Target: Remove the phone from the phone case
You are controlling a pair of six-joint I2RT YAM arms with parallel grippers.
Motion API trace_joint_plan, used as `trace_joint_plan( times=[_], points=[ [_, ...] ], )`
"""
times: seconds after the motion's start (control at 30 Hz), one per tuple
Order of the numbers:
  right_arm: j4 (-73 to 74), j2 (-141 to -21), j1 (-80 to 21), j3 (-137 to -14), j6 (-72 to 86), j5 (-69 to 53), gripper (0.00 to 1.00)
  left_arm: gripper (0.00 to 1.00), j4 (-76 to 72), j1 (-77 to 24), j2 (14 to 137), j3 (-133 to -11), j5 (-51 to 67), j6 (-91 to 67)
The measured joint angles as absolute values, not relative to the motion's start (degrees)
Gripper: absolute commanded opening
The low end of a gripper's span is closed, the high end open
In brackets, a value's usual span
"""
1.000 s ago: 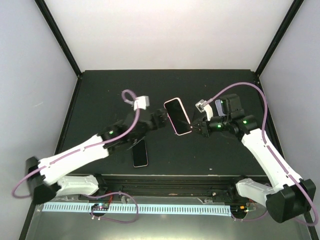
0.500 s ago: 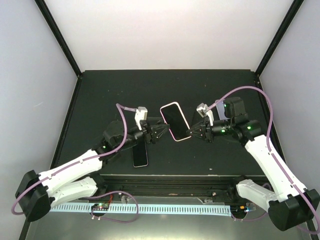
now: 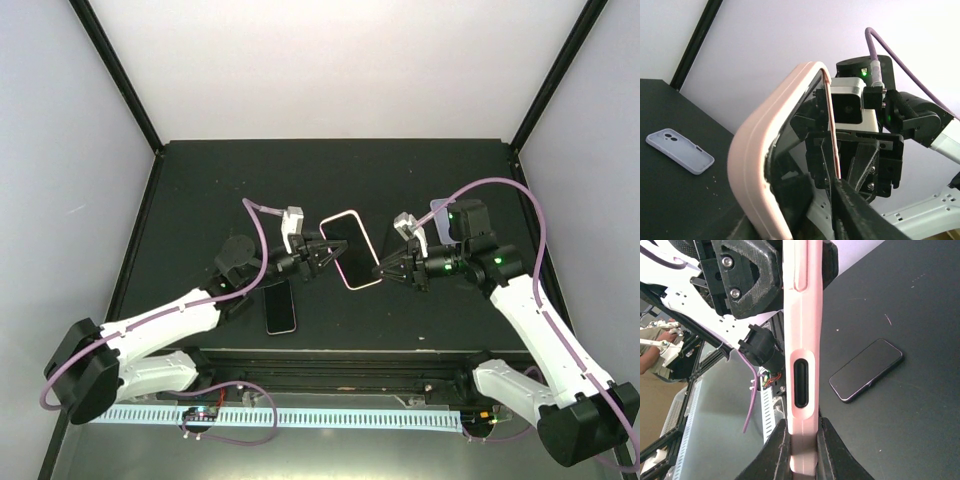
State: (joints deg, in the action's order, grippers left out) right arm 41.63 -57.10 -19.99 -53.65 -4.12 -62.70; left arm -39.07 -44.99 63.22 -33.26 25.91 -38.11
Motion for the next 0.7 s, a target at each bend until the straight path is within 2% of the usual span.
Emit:
trace_joint_plan(
  times=[0.2, 0.33, 0.4, 0.43, 0.5, 0.57, 0.7],
  points=[
    [41.0, -56.6, -19.9, -53.6, -4.2, -63.6, 0.03, 0.13, -41.4, -44.8, 64.6, -34.6, 28.8, -38.7],
    [40.9, -56.3, -19.9, -53.6, -6.0, -64.6, 0.29, 0.08, -43.3, -44.6, 64.5, -34.8, 31.4, -39.6],
    [42.5, -56.3, -19.9, -54.1, -7.7, -64.4, 0.45, 0.07, -43.3, -44.5, 64.5, -34.9, 32.6, -39.5],
    [44.5, -56.3, -19.9, -54.9, -10.5, -64.4, 0.53, 0.07, -43.1, -44.3, 64.5, -34.9, 33.4, -39.5],
    [48.9, -56.3, -19.9, -56.8, -17.8, -64.3, 0.63, 0.07, -42.3, -43.6, 64.4, -34.9, 35.2, -39.5],
    [52.3, -55.8, -19.9, -58.3, -23.8, -63.7, 0.69, 0.07, -40.9, -42.7, 64.3, -35.6, 37.8, -39.2],
    [56.2, -52.8, -20.0, -58.6, -33.0, -61.8, 0.69, 0.06, -35.9, -41.7, 63.6, -39.6, 43.7, -36.9]
  ],
)
